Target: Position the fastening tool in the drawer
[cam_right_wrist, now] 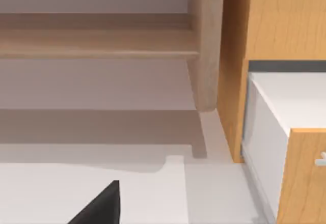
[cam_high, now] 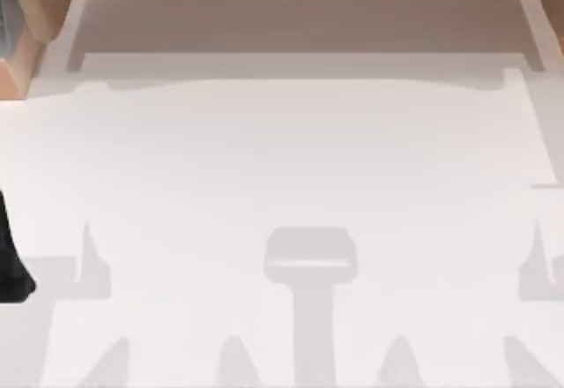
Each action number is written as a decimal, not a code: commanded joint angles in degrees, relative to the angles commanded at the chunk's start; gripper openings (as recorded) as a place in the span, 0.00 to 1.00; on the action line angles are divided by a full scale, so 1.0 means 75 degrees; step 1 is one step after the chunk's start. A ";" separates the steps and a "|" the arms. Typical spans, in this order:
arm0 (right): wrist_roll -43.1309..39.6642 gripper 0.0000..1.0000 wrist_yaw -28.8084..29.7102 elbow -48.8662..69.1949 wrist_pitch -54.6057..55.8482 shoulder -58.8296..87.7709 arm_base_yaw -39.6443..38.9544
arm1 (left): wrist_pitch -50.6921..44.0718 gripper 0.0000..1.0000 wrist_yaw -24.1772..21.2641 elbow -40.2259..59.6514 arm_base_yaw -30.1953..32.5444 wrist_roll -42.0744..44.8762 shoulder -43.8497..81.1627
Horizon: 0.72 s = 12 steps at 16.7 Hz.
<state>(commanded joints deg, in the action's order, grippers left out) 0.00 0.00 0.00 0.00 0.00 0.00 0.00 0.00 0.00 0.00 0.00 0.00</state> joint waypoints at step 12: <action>0.0910 1.00 0.0007 0.2639 -0.2716 0.4304 -0.0056 | 0.0000 1.00 0.0000 0.0000 0.0000 0.0000 0.0000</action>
<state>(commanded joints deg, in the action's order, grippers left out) 6.82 0.05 19.79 -20.37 32.28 -0.42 0.00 0.00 0.00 0.00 0.00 0.00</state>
